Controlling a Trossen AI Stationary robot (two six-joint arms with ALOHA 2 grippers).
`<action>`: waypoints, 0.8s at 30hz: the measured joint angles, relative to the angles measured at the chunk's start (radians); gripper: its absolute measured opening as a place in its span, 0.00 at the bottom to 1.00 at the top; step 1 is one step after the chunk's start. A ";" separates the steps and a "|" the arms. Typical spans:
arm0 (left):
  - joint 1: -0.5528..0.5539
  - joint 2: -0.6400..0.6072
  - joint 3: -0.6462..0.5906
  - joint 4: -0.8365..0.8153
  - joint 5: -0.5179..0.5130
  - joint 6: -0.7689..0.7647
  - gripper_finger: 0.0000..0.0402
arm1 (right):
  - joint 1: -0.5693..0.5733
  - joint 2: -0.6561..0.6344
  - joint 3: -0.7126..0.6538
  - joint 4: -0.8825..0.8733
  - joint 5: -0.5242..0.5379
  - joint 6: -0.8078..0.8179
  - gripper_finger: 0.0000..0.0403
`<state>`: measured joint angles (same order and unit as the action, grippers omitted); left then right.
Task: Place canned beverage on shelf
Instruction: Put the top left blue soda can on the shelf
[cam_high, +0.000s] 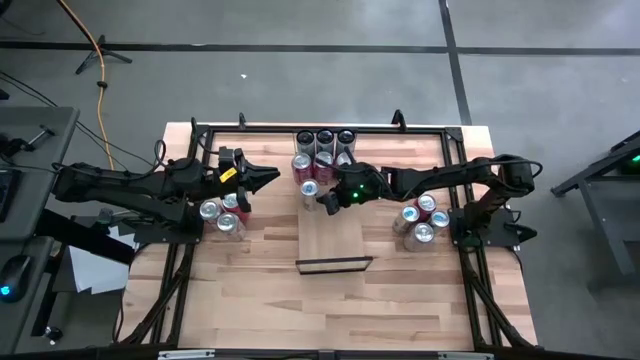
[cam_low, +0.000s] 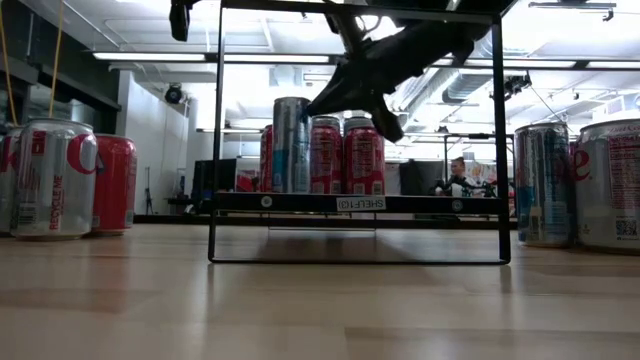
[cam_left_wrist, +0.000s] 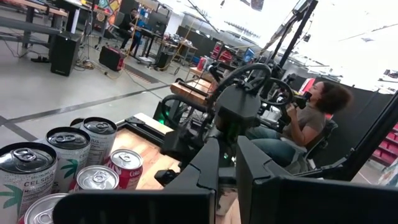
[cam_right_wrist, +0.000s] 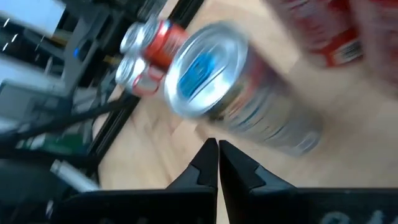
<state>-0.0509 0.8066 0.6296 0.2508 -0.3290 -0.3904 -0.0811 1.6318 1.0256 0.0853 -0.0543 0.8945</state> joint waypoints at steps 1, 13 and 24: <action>0.000 0.000 0.000 0.000 0.000 0.000 0.00 | 0.000 0.000 0.000 0.000 -0.027 -0.012 0.00; 0.000 0.000 0.000 0.000 0.000 0.000 0.00 | 0.031 0.000 0.000 -0.046 -0.137 -0.047 0.00; 0.000 0.000 0.000 0.000 0.000 0.000 0.00 | 0.061 0.000 0.000 -0.051 -0.058 -0.031 0.00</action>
<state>-0.0513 0.8066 0.6292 0.2510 -0.3290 -0.3901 -0.0204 1.6314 1.0256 0.0338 -0.1122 0.8635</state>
